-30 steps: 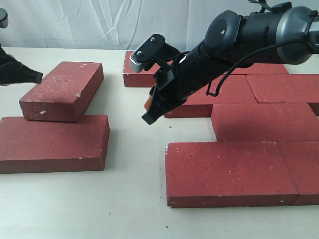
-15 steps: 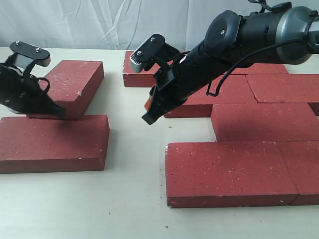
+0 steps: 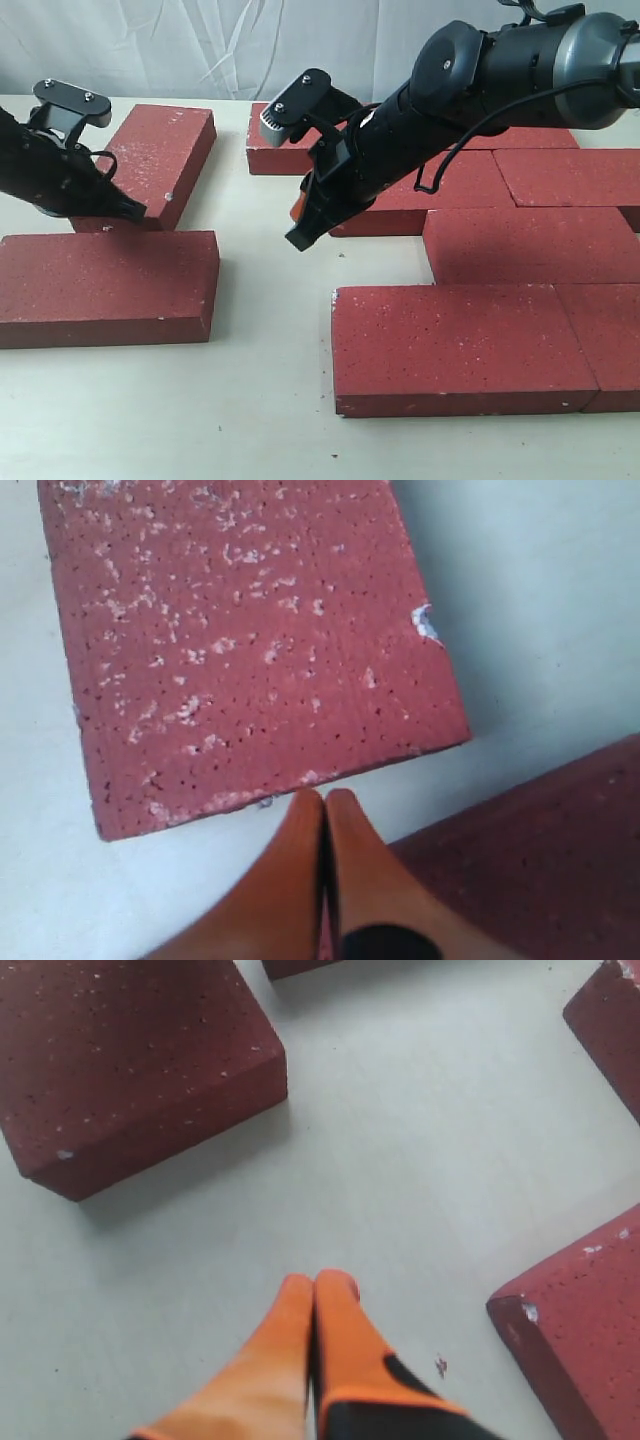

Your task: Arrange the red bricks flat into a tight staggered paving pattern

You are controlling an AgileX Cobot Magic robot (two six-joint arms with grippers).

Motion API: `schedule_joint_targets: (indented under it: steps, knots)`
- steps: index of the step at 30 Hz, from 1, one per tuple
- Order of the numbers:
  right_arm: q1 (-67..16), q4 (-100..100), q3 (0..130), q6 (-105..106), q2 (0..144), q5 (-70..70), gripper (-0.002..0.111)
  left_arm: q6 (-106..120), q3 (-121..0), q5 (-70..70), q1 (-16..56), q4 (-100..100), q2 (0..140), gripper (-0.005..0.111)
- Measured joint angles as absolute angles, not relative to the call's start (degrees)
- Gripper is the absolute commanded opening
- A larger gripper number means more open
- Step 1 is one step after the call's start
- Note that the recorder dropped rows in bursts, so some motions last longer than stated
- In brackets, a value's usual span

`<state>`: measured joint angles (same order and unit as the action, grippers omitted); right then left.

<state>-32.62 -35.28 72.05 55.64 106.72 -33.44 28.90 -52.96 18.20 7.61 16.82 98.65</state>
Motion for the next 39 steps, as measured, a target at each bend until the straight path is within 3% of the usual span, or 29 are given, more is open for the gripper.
schedule_joint_targets:
  steps: [4,9,21,29,39]
  knots:
    - [-32.6,-35.3,72.1,55.6,106.7,-33.4,-0.001,28.9,-53.7,23.9,6.6,15.7,93.6,0.000]
    - [-32.6,-35.3,72.1,55.6,106.7,-35.0,-0.001,26.0,-53.7,30.8,0.0,11.9,88.2,0.000]
    - [-32.6,-35.2,72.1,55.8,106.7,-35.6,-0.001,7.3,-44.5,20.6,-14.2,-4.4,88.2,0.000]
    - [-32.6,-35.2,72.1,55.8,106.7,-35.7,-0.001,6.7,-41.7,18.0,-14.4,-3.8,94.3,0.000]
    - [-32.6,-35.2,72.1,55.6,106.7,-36.5,-0.001,6.8,-41.7,16.3,-6.2,-2.9,98.1,0.000]
